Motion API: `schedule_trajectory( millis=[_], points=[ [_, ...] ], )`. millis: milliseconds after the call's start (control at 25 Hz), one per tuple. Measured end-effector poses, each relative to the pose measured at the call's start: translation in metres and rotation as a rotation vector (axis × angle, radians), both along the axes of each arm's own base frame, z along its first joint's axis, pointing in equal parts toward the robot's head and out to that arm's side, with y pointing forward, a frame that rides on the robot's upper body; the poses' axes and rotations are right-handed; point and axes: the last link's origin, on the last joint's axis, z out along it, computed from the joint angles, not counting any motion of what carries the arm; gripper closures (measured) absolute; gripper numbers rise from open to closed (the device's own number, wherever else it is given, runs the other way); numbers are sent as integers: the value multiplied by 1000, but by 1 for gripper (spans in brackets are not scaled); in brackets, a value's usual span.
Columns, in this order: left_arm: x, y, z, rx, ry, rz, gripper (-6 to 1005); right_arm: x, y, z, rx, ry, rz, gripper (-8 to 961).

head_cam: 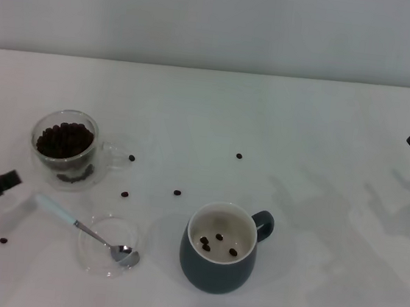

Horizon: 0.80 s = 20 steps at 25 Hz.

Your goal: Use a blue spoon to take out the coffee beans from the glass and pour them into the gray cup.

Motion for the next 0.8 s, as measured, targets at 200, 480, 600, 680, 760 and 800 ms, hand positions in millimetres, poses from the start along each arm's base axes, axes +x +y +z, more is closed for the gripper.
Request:
schedule_trajectory(
  millis=[200,480,600,680,760,800],
  points=[
    [-4,-6,20,94,78,-50,338,-1,-1,1,3,5,12,336],
    [-11,-12,38,233,207,-141,342,-1,-8,6,18,23,27,336],
    [-12,-15,42,296,260,-172,341,0,-11,7,23,26,24,336],
    [-14,-16,46,331,294,-186,341,0,-13,7,26,28,26,336],
    [-15,-17,50,361,326,-197,341,-1,-14,8,28,32,33,336],
    [-16,-18,52,376,344,-203,341,-1,-15,8,30,35,39,336]
  ],
)
